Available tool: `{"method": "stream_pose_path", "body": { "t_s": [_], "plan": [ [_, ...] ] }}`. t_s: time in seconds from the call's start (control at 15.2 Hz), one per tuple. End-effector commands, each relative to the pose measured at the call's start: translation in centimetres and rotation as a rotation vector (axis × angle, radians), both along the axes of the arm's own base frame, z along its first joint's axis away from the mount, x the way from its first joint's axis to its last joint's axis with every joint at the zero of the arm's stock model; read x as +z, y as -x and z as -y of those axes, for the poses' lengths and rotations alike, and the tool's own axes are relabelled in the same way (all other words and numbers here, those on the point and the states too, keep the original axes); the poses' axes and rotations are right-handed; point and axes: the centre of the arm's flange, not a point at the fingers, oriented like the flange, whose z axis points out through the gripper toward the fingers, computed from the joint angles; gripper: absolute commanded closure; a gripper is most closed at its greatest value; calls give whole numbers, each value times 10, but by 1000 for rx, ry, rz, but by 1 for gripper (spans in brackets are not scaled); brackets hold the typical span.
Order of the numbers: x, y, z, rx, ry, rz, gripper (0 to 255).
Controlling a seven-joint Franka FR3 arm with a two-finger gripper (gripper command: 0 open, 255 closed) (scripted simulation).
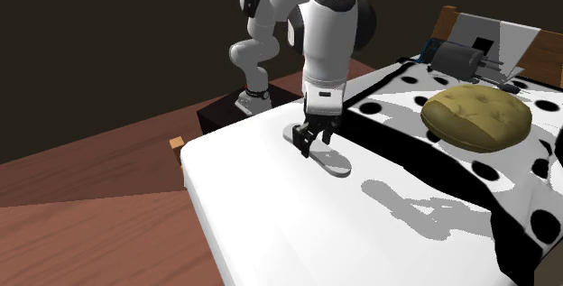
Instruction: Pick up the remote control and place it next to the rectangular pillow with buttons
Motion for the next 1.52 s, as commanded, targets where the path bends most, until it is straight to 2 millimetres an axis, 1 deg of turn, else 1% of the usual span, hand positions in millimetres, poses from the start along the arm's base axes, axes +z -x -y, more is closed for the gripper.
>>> {"method": "stream_pose_path", "body": {
  "t_s": [0.0, 0.59, 1.45],
  "plan": [
    [10, 0, 0, 0, 0, 0, 255],
    [57, 0, 0, 0, 0, 0, 255],
    [58, -42, -166, 0, 0, 0, 255]
  ]
}}
